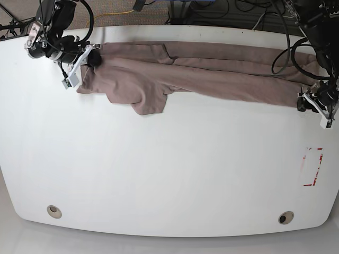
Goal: Fold the T-shirt properly
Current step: 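Pull the folded shirt with the left gripper away from the right gripper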
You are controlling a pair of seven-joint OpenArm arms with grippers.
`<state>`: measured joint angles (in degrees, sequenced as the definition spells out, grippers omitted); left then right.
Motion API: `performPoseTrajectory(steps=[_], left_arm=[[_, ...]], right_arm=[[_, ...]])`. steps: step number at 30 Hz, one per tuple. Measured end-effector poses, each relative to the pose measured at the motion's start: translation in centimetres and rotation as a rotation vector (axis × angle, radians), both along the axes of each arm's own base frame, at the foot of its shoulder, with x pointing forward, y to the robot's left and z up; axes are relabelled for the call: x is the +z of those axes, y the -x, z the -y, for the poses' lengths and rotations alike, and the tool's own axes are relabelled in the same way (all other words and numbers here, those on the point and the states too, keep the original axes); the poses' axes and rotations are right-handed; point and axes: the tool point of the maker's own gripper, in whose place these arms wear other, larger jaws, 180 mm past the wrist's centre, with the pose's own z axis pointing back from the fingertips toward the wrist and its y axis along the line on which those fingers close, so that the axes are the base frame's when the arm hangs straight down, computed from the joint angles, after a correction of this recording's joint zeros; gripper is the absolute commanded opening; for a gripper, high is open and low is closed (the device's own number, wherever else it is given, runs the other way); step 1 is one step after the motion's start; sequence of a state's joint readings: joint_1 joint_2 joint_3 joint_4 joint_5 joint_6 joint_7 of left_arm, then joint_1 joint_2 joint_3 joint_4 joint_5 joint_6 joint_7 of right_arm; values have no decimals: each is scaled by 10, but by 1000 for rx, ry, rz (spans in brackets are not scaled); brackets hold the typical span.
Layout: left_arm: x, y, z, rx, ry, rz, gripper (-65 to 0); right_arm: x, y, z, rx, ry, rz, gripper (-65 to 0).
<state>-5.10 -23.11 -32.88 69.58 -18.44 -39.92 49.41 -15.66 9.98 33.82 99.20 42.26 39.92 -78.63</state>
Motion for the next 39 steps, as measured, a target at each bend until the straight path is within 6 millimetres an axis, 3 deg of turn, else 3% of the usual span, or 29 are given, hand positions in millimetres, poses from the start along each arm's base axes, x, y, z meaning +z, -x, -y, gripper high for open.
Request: performPoseTrajectory(steps=[6, 12, 21, 27, 29, 35, 39], left_arm=[[-1, 1, -6, 12, 9, 19, -315], [-17, 12, -19, 29, -39, -48, -314], [-18, 9, -16, 27, -32, -32, -317], [-22, 3, -1, -29, -34, -44, -324], [-23, 3, 1, -33, -33, -44, -367], [-19, -2, 0, -32, -37, -36, -611], [-16, -5, -1, -32, -39, -28, -629]], right_arm=[[0, 1, 0, -1, 0, -2, -588], [-1, 1, 0, -2, -1, -3, -588], [0, 1, 0, -2, -1, -2, -588], [-1, 1, 0, -2, -2, -2, -588], [-1, 1, 0, -2, -2, -2, -588], [0, 1, 0, -3, -2, -1, -588], [-1, 0, 0, -4, -3, -3, -588]])
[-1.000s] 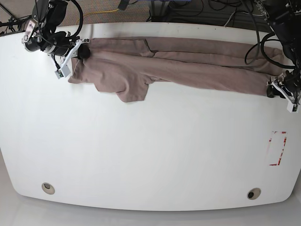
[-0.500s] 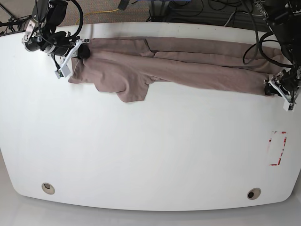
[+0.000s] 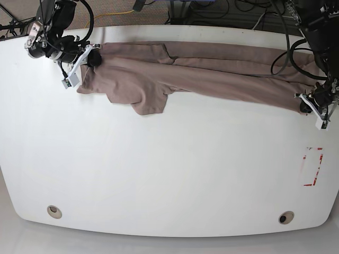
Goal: Fold the T-shirt properly
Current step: 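Pull the folded shirt with the left gripper away from the right gripper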
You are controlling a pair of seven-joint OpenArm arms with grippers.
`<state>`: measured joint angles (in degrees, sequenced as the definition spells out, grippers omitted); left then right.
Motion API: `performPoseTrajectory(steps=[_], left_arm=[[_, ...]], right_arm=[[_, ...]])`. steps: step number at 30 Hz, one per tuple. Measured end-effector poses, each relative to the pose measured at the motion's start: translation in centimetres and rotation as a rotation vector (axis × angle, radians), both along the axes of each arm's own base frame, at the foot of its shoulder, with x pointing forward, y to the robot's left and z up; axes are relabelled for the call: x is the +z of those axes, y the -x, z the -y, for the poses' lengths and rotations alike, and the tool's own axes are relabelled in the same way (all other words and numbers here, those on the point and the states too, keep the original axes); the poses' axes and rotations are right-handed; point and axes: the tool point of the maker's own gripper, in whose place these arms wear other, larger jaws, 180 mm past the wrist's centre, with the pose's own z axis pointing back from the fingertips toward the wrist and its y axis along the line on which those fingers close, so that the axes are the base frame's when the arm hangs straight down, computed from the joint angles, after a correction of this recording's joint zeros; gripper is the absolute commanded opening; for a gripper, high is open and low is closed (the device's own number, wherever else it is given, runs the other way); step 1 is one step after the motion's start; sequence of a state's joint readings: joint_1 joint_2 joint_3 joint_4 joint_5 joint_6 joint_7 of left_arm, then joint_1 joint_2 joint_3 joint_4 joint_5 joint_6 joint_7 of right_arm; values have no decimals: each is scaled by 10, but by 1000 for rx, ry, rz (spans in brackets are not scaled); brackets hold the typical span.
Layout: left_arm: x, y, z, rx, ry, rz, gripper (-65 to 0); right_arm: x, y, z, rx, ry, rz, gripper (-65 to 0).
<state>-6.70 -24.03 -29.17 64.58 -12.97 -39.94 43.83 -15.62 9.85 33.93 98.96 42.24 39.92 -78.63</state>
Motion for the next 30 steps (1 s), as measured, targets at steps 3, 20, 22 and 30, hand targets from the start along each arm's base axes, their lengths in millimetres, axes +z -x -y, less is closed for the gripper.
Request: performPoseTrajectory(steps=[3, 20, 22, 30], left_arm=[[1, 1, -1, 0, -3, 1, -632], [55, 32, -15, -34, -185, 109, -632], [59, 38, -17, -36, -206, 110, -632], [91, 50, -24, 5, -241, 199, -628]], right_arm=[[0, -1, 0, 0, 0, 2, -588], [0, -1, -1, -2, -3, 2, -588], [0, -1, -1, -2, -4, 4, -588], [0, -1, -1, -1, -4, 3, -588]])
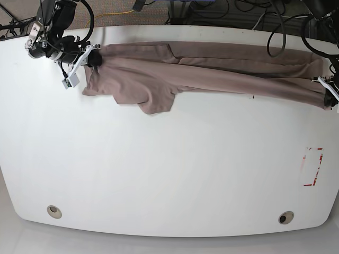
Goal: Fold the T-shirt properly
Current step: 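Pull the folded shirt with the left gripper away from the right gripper, then release and regrasp the shirt end with the left gripper, dragging it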
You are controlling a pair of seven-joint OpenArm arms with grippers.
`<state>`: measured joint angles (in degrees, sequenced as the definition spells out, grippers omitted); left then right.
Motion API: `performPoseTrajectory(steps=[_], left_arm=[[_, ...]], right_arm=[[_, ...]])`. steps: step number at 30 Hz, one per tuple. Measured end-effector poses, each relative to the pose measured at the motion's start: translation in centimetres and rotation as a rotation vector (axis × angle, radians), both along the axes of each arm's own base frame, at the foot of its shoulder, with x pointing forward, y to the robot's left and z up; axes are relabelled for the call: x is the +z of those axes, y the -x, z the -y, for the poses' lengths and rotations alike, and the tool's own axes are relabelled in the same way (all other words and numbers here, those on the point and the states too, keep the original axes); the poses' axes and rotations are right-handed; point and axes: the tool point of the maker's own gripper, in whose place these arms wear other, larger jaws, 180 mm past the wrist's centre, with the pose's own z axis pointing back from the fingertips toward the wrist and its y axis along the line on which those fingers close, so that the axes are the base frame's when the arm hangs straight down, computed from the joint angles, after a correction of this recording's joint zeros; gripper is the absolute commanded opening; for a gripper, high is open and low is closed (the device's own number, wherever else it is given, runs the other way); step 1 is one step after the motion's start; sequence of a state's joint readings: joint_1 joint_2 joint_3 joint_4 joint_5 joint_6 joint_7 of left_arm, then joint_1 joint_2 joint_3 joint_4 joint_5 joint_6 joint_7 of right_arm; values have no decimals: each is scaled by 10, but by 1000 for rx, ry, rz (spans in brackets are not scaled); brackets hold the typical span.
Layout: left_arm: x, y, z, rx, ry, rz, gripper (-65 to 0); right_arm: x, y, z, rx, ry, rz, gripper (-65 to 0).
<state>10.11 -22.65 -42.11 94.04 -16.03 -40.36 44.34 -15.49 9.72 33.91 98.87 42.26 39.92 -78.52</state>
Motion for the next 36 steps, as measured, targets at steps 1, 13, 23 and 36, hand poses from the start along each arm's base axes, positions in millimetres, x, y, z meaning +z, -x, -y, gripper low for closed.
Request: performPoseTrajectory(steps=[1, 13, 23, 36], left_arm=[[1, -1, 1, -2, 2, 6, -628], [10, 4, 3, -16, -27, 17, -628], [19, -3, 10, -31, 8, 59, -490], [34, -14, 3, -27, -16, 95, -612]], right_arm=[[0, 0, 0, -1, -1, 2, -588], [-1, 2, 0, 1, 0, -5, -588], [-3, 6, 0, 0, 3, -17, -588], [-5, 10, 0, 0, 2, -26, -588]])
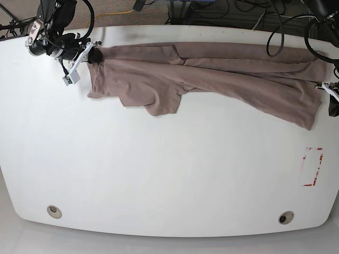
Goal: Fold the T-shirt properly
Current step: 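Release and regrasp the shirt end with the left gripper, dragging it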
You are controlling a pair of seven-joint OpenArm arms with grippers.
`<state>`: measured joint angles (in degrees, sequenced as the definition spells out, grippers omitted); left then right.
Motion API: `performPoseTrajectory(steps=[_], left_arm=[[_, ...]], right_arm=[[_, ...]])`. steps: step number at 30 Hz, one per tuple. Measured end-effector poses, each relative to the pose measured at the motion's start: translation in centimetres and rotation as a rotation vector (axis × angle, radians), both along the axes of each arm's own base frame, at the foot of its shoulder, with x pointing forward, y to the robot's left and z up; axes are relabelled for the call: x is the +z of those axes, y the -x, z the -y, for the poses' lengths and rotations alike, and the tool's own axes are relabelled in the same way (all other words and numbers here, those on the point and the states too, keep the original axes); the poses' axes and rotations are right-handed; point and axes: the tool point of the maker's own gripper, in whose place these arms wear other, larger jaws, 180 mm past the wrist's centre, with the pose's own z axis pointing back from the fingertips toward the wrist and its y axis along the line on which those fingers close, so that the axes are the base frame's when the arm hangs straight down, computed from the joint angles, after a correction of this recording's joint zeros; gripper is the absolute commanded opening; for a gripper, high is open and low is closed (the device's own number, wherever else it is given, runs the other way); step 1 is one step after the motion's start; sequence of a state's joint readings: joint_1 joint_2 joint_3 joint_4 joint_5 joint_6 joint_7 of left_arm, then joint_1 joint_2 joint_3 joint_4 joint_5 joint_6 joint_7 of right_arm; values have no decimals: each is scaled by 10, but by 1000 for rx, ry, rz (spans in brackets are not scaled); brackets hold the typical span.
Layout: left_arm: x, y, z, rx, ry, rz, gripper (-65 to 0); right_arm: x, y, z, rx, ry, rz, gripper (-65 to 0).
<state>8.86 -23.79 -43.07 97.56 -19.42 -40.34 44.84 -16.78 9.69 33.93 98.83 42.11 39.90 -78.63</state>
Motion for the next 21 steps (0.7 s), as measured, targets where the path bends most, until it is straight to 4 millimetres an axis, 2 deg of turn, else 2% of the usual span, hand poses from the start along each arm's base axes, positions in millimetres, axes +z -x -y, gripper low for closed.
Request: performPoseTrajectory(steps=[3, 6, 9, 14, 17, 21], left_arm=[[-1, -1, -6, 8, 7, 2, -522], [-16, 0, -10, 29, 51, -23, -393], [-31, -1, -16, 63, 91, -55, -293], [-44, -20, -25, 111, 199, -35, -290], [-64, -29, -18, 103, 246, -85, -290], [-79, -48, -9, 80, 306, -111, -290]], right_arm=[[0, 0, 0, 0, -2, 1, -588], [0, 1, 0, 1, -1, -2, -588], [0, 1, -1, 0, -3, -1, -588], [0, 1, 0, 1, -2, -1, -588], [0, 0, 0, 0, -2, 0, -588], [-1, 0, -5, -8, -16, 3, -588]])
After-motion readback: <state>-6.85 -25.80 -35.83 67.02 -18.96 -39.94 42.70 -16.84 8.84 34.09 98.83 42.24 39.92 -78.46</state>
